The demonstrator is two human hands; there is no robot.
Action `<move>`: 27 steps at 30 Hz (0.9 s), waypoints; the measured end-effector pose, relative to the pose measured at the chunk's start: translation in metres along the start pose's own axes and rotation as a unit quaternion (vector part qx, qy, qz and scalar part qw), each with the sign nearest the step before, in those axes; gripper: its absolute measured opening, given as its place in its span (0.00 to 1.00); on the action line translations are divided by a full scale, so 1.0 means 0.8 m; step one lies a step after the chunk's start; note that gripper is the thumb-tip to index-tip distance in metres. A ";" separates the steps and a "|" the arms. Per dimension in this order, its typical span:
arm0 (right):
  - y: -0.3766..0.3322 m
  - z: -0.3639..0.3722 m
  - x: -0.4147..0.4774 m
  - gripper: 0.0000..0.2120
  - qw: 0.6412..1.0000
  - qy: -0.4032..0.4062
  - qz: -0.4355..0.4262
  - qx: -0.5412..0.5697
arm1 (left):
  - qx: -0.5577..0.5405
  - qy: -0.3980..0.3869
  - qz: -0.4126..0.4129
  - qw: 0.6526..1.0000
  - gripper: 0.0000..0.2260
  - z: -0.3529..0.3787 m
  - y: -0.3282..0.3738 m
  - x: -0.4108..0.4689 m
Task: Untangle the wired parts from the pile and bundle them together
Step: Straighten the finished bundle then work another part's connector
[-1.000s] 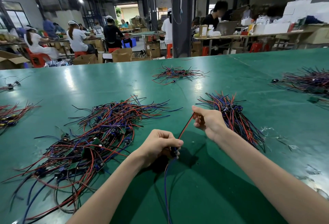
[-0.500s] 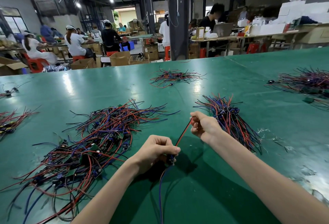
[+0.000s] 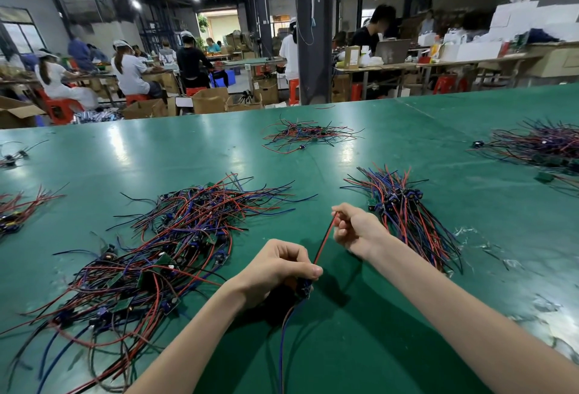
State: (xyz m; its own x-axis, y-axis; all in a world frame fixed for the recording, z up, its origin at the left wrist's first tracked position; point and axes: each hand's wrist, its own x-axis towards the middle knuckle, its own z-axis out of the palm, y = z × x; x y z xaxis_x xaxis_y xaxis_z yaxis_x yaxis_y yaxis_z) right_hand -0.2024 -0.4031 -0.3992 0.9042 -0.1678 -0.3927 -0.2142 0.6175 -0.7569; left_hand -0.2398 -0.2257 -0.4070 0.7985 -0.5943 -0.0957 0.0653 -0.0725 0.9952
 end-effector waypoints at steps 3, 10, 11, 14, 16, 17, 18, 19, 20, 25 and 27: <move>0.003 0.001 -0.007 0.14 0.997 0.002 -0.027 -0.071 | -0.004 -0.001 0.000 1.000 0.14 0.000 -0.001 0.000; 0.013 0.001 -0.028 0.21 0.971 -0.119 -0.041 -0.201 | -0.042 0.094 0.012 0.995 0.15 0.004 -0.002 0.009; 0.015 0.000 -0.032 0.19 0.964 -0.146 -0.042 -0.219 | -0.051 0.105 0.012 0.993 0.15 0.004 -0.002 0.010; 0.020 -0.004 -0.042 0.11 0.937 -0.201 -0.047 -0.282 | -0.071 0.120 0.006 0.990 0.19 0.004 -0.002 0.013; 0.021 -0.005 -0.045 0.08 0.932 -0.215 -0.049 -0.289 | -0.074 0.122 -0.002 0.990 0.17 0.004 -0.001 0.014; 0.021 -0.006 -0.045 0.07 0.932 -0.219 -0.049 -0.287 | -0.071 0.122 -0.005 0.990 0.16 0.004 -0.001 0.014; 0.021 -0.006 -0.045 0.06 0.931 -0.220 -0.050 -0.285 | -0.068 0.122 -0.007 0.990 0.14 0.004 -0.001 0.014; 0.020 -0.006 -0.044 0.06 0.931 -0.220 -0.052 -0.286 | -0.064 0.123 -0.009 0.990 0.13 0.005 0.000 0.014; 0.021 -0.006 -0.043 0.05 0.931 -0.218 -0.056 -0.287 | -0.061 0.122 -0.009 0.991 0.11 0.006 0.001 0.014; 0.026 -0.005 -0.038 0.07 0.937 -0.188 -0.092 -0.279 | -0.054 0.136 -0.002 0.989 0.16 0.007 0.001 0.014; 0.029 -0.003 -0.036 0.07 0.941 -0.173 -0.108 -0.271 | -0.054 0.141 -0.002 0.989 0.16 0.006 0.000 0.014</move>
State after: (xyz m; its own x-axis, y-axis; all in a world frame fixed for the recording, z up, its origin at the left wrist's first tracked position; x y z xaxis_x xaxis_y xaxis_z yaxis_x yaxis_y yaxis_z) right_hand -0.2347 -0.3860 -0.4067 0.9944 0.0731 -0.0765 -0.0835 0.0985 -0.9916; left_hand -0.2339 -0.2363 -0.4080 0.9321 -0.3461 -0.1064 0.1211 0.0210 0.9924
